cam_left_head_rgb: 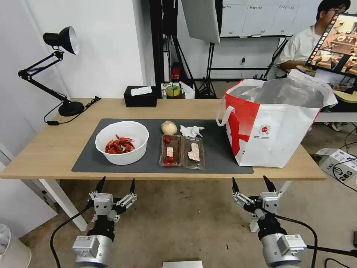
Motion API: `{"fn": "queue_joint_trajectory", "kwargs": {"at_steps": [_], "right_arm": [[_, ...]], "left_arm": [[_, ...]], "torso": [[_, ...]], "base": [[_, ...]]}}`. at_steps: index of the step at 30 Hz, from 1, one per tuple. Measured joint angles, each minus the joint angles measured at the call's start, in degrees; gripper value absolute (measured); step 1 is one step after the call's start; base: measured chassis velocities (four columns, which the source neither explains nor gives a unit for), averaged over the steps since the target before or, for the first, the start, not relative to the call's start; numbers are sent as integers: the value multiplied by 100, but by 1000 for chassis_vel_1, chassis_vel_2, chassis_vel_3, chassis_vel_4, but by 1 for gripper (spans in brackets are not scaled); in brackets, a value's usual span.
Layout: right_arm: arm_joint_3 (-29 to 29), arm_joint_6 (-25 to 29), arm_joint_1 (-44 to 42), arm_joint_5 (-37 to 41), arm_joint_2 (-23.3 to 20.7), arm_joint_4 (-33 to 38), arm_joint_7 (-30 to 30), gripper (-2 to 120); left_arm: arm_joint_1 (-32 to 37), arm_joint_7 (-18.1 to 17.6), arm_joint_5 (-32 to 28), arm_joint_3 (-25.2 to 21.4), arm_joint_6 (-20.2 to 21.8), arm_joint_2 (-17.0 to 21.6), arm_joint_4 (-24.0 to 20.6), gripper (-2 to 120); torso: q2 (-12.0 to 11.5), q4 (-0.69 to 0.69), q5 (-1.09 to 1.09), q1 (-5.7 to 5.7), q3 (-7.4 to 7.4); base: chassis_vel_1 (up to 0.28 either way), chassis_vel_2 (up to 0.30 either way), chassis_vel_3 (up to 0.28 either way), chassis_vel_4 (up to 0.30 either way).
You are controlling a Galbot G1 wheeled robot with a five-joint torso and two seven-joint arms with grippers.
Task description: Pick up the trash from the table and place it into the takeout bag.
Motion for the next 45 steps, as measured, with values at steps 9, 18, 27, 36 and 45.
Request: {"fn": "queue_joint_trajectory", "kwargs": {"at_steps": [9, 18, 27, 36, 45], "right_arm": [[218, -1453, 515, 1030, -1324, 23, -739, 100], [246, -1658, 587, 1187, -1500, 32, -844, 100], [92, -793, 672, 1623, -1458, -132, -901, 100], [-82, 90, 804, 2117, -1385, -329, -859, 100], [-231, 80, 931, 2739, -1402, -454, -296, 100]], "left_arm": [[-40, -662, -805, -203, 1283, -135, -507, 100], [16, -822, -959, -209, 797, -188, -545, 100], [27, -728, -791, -170, 404, -180, -481, 100], [50, -593, -672, -160, 269, -166, -420, 100], [78, 318, -582, -302, -330, 31, -215, 100]], "torso": [[0, 2, 0, 0, 0], [0, 1, 1, 0, 0], [0, 1, -1, 0, 0], [0, 1, 0, 0, 0], [0, 1, 0, 0, 0]], "base": [[0, 0, 0, 0], [0, 0, 0, 0], [0, 0, 0, 0], [0, 0, 0, 0], [0, 0, 0, 0]]}}
